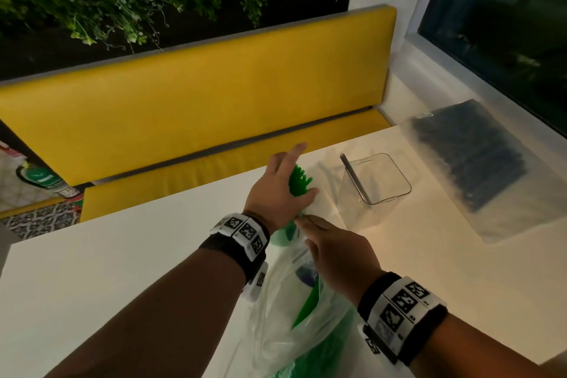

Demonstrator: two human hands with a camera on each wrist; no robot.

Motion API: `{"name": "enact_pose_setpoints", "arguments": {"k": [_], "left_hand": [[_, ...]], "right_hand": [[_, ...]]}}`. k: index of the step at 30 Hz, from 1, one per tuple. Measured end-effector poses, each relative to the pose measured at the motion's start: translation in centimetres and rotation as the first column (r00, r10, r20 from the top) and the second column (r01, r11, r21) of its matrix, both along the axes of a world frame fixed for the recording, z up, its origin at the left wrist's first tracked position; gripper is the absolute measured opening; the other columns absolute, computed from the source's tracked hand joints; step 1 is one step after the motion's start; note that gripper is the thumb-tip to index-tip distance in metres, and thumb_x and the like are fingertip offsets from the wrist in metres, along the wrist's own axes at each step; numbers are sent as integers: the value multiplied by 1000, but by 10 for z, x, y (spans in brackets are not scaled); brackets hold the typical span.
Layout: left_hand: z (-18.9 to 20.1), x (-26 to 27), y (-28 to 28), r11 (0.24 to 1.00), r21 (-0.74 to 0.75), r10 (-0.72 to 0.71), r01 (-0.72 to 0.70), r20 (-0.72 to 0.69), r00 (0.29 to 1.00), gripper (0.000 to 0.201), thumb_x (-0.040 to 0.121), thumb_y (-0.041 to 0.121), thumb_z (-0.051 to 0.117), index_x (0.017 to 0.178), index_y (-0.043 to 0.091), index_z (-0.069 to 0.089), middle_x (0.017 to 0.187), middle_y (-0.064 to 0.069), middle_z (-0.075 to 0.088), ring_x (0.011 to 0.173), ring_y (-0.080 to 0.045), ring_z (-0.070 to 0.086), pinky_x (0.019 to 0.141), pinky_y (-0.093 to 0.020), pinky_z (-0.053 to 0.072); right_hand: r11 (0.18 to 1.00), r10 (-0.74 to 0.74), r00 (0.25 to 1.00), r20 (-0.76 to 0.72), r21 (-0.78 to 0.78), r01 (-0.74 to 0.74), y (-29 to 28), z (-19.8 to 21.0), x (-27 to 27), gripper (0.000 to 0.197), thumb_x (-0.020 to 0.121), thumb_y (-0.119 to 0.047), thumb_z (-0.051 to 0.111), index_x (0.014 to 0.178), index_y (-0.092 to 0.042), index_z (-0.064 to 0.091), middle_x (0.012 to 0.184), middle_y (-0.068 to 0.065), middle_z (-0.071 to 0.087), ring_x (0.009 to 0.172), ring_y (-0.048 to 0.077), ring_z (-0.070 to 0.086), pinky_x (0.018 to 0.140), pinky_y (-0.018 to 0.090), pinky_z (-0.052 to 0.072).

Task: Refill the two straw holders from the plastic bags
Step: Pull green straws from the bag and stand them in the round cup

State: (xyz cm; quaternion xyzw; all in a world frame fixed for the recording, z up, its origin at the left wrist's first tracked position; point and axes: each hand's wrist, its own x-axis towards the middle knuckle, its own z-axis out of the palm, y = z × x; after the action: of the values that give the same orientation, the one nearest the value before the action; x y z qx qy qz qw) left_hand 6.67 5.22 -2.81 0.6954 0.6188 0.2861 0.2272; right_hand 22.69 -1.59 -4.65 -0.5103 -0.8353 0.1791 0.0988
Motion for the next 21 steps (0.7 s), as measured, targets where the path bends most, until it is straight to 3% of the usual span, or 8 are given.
{"name": "enact_pose_setpoints", "arguments": {"k": [3,5,7,10,14,17,21], "left_hand": [[4,-1,11,997,47,58,-60,52,997,36,89,33,67,124,27,61,120,5,50,103,-17,58,86,-30,52],[9,-7,16,977,109,156,-182,213,965,23,89,26,68,111,23,65,110,5,53,95,-14,56,84,-29,50],[9,-12,18,959,154,193,-237,257,947,20,89,24,69,109,21,65,106,6,52,92,-12,54,79,-22,46],[0,-14,13,990,49,128,-134,118,985,28,89,27,69,115,23,61,113,6,50,96,-15,54,79,-23,44],[-4,-15,14,981,93,153,-168,153,976,29,87,28,71,113,19,59,118,5,49,97,-11,51,81,-19,45],[-2,-13,12,995,-41,98,-96,57,994,49,83,40,75,123,26,51,128,5,43,104,-15,52,84,-28,48],[15,-24,6,997,-42,73,-68,131,989,89,69,51,84,142,39,36,146,2,28,123,-12,40,95,-26,40]], "right_hand": [[998,-64,998,6,-20,65,0,-3,-3,57,96,-21,50,149,-34,33,146,-16,49,79,11,67,67,27,57],[997,-72,997,11,-23,72,0,-8,-3,58,96,-22,49,150,-34,29,145,-15,49,74,10,66,63,29,58],[997,-78,997,8,-29,78,1,-10,-3,57,98,-23,45,151,-34,26,147,-15,47,76,10,66,63,30,58],[997,-76,997,10,-29,77,2,-10,-3,56,99,-25,45,150,-36,24,148,-16,46,81,11,68,66,30,59],[997,-69,997,22,-22,70,4,-6,-1,55,100,-25,45,151,-35,25,147,-17,47,76,10,67,65,27,58],[997,-55,998,10,-47,55,3,-2,0,55,101,-28,44,151,-36,22,149,-16,44,86,9,68,72,26,58],[996,-57,998,5,-73,58,0,6,4,61,101,-37,45,153,-41,12,156,-10,33,91,11,68,73,24,57]]}}
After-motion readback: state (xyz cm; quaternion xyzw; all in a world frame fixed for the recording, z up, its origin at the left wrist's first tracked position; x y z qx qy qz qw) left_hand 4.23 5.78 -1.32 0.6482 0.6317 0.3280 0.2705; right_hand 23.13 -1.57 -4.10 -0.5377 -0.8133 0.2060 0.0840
